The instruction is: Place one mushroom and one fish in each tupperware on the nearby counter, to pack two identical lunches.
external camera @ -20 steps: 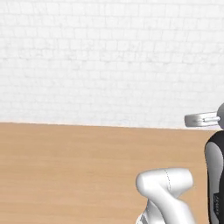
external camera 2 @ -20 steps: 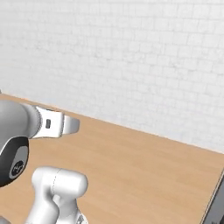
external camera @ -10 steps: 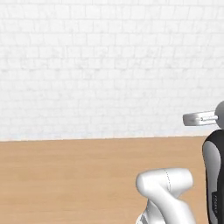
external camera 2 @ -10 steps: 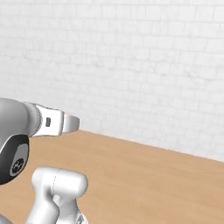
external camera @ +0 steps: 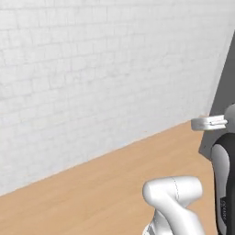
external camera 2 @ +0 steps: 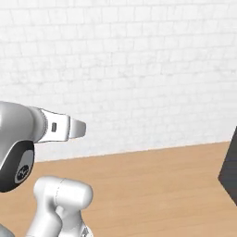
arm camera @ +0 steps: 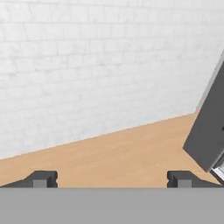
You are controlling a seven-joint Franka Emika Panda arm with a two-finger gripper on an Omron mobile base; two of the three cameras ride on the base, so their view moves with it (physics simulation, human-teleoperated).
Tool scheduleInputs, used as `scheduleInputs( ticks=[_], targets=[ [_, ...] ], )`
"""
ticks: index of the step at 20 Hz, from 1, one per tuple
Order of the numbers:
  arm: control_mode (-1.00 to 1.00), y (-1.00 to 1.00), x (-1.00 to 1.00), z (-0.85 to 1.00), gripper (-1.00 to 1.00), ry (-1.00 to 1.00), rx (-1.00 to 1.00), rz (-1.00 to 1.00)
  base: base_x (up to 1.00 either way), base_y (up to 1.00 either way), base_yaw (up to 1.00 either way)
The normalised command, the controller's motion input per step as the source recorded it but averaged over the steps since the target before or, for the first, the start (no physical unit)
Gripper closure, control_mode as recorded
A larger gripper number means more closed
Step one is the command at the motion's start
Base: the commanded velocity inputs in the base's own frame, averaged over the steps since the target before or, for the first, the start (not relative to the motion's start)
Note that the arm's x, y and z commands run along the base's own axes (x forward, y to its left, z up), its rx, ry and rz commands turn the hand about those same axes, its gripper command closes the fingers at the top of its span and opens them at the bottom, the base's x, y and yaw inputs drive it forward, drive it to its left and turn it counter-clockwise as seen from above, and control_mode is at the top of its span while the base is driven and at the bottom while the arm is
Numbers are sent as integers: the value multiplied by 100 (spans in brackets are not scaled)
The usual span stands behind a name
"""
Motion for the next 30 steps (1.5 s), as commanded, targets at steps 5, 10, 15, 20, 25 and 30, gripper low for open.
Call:
scheduleInputs(
  ticks=[5, 10, 15, 20, 25, 30],
  targets=[
    [100, 0, 0, 0, -100, 0, 0, 0, 57, 45, -83],
    [100, 0, 0, 0, -100, 0, 0, 0, 67, 55, -80],
    [100, 0, 0, 0, -100, 0, 0, 0, 75, 67, -75],
    [100, 0, 0, 0, -100, 0, 0, 0, 80, 85, -66],
    [100, 0, 0, 0, -100, 0, 0, 0, 84, 67, -49],
    [100, 0, 0, 0, -100, 0, 0, 0, 93, 22, -27]
  ],
)
